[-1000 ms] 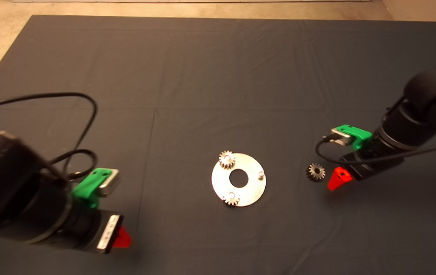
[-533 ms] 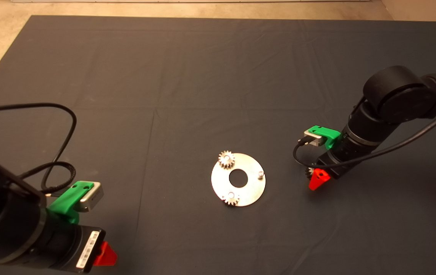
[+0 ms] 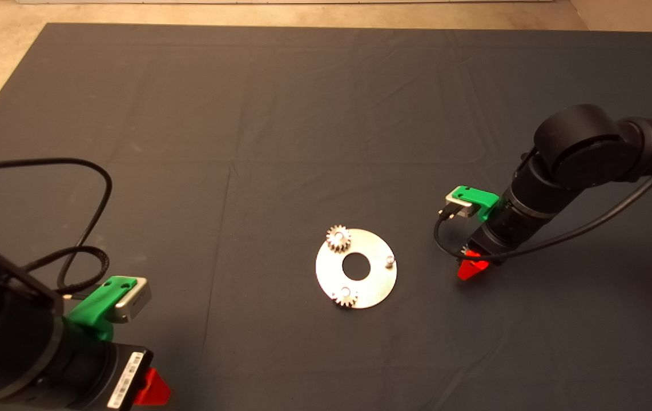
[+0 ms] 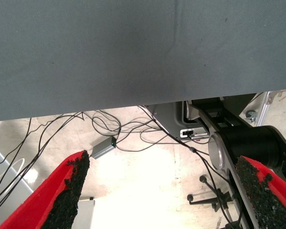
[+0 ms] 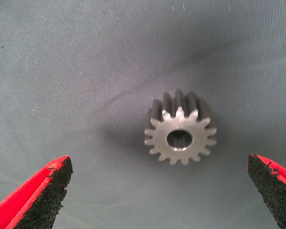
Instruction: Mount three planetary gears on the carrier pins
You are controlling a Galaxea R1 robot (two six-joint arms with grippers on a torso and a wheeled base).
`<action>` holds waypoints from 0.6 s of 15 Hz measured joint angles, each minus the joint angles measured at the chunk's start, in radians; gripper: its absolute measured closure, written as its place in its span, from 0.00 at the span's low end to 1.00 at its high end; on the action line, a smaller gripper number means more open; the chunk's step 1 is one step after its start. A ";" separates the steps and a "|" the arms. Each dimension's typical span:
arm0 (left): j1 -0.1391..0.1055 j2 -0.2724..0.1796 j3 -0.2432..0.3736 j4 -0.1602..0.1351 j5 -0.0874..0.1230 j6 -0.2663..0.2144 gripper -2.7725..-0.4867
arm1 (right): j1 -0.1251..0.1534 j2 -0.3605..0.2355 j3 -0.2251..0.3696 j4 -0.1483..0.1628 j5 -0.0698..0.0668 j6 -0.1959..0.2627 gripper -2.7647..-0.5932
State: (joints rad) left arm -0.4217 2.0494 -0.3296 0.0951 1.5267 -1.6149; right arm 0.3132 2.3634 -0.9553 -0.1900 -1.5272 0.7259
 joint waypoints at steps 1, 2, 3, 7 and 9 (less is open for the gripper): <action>0.000 0.000 0.000 -0.002 0.000 0.001 0.26 | 0.000 0.000 0.000 -0.007 0.000 -0.016 0.02; 0.000 0.000 0.000 -0.003 0.000 0.004 0.26 | 0.000 0.000 0.000 -0.014 0.000 -0.028 0.02; 0.000 0.000 0.000 -0.007 0.000 0.005 0.26 | 0.000 0.000 0.000 -0.023 0.000 -0.040 0.02; 0.000 -0.040 0.000 -0.021 0.000 0.030 0.26 | 0.000 0.003 0.000 -0.069 -0.001 -0.065 0.02; 0.000 -0.074 0.000 -0.021 0.000 0.054 0.26 | 0.000 0.005 0.000 -0.077 0.000 -0.072 0.02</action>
State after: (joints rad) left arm -0.4217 1.9749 -0.3294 0.0740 1.5264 -1.5606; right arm 0.3130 2.3683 -0.9549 -0.2670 -1.5272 0.6542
